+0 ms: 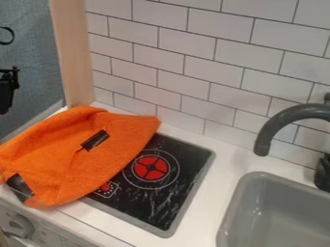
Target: Unfold the cloth from left to right
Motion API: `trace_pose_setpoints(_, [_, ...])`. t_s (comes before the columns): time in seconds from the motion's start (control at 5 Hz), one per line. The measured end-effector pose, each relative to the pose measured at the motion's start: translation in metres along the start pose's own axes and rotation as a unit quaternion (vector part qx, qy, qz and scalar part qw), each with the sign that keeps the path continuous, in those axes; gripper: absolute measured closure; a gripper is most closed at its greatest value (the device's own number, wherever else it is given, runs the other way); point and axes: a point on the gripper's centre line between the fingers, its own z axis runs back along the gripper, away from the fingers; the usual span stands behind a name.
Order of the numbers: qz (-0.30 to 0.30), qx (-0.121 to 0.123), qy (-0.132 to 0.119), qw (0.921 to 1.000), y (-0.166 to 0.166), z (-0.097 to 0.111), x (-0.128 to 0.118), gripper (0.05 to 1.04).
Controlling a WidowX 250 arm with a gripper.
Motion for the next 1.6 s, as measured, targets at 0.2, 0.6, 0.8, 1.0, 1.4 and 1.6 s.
trace_pose_setpoints(0.2, [-0.004,-0.006,0.020,0.9998,-0.003,-0.013,-0.003,0.083])
trace_pose_setpoints(0.6, [-0.055,-0.026,0.033,0.9976,-0.016,-0.024,-0.004,0.083])
trace_pose_setpoints(0.8, [-0.116,-0.018,0.016,0.9930,-0.055,-0.026,-0.001,0.083])
trace_pose_setpoints(1.0, [-0.156,-0.012,0.005,0.9876,-0.082,-0.039,0.004,0.083])
trace_pose_setpoints(1.4, [-0.181,-0.037,-0.038,0.9821,-0.114,-0.040,0.014,0.083])
trace_pose_setpoints(1.6, [-0.189,-0.044,-0.025,0.9806,-0.124,-0.052,0.011,0.083])
